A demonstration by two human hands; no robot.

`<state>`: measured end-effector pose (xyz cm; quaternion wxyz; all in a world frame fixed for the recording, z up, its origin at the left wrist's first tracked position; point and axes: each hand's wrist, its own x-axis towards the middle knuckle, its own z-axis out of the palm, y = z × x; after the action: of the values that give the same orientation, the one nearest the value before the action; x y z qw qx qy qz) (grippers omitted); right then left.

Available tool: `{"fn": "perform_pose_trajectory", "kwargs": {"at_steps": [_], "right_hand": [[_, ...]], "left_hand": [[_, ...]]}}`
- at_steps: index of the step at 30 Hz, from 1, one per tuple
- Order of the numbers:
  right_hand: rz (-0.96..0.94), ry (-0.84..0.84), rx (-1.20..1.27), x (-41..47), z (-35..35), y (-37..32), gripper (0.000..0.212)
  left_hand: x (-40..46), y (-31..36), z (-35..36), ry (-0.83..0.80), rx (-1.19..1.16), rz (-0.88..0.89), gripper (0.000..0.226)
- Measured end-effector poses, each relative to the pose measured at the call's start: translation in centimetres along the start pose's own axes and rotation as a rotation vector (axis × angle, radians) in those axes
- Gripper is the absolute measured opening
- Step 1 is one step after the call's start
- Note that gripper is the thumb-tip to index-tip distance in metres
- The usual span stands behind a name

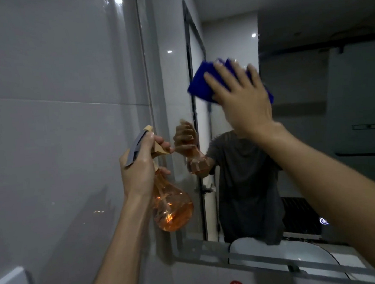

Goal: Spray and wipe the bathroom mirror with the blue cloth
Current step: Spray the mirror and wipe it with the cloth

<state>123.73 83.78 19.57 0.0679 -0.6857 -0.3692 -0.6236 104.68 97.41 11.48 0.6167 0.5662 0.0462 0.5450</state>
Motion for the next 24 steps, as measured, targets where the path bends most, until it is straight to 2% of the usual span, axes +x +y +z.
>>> {"fn": "perform_pose_trajectory", "kwargs": {"at_steps": [3, 5, 8, 13, 17, 21, 24], "right_hand": [[0.128, 0.009, 0.039, 4.2, -0.5, -0.3, 0.058], [0.106, 0.004, 0.045, 4.8, -0.2, -1.6, 0.058], [-0.041, -0.017, 0.05, 2.5, 1.0, -4.5, 0.064], [-0.339, -0.216, 0.113, -5.9, 3.8, -10.3, 0.086], [-0.531, -0.333, 0.049, -10.6, 5.1, -11.2, 0.092], [-0.574, -0.3, 0.058, -8.6, 4.2, -10.2, 0.085], [-0.455, -0.24, 0.035, -4.1, 2.8, -8.6, 0.087]], "left_hand": [[0.2, 0.3, -0.3, 0.008, -0.009, 0.005, 0.026], [0.3, 0.3, -0.6, 0.019, -0.003, 0.014, 0.026], [0.3, 0.2, -1.0, 0.038, -0.005, 0.017, 0.026], [-0.1, 0.4, -1.4, 0.056, 0.013, 0.023, 0.026], [-0.8, 0.5, -1.9, 0.049, 0.04, 0.029, 0.026], [-1.3, 0.6, -1.9, 0.054, 0.057, 0.033, 0.026], [-1.3, 0.8, -2.0, 0.061, 0.047, 0.026, 0.027]]}}
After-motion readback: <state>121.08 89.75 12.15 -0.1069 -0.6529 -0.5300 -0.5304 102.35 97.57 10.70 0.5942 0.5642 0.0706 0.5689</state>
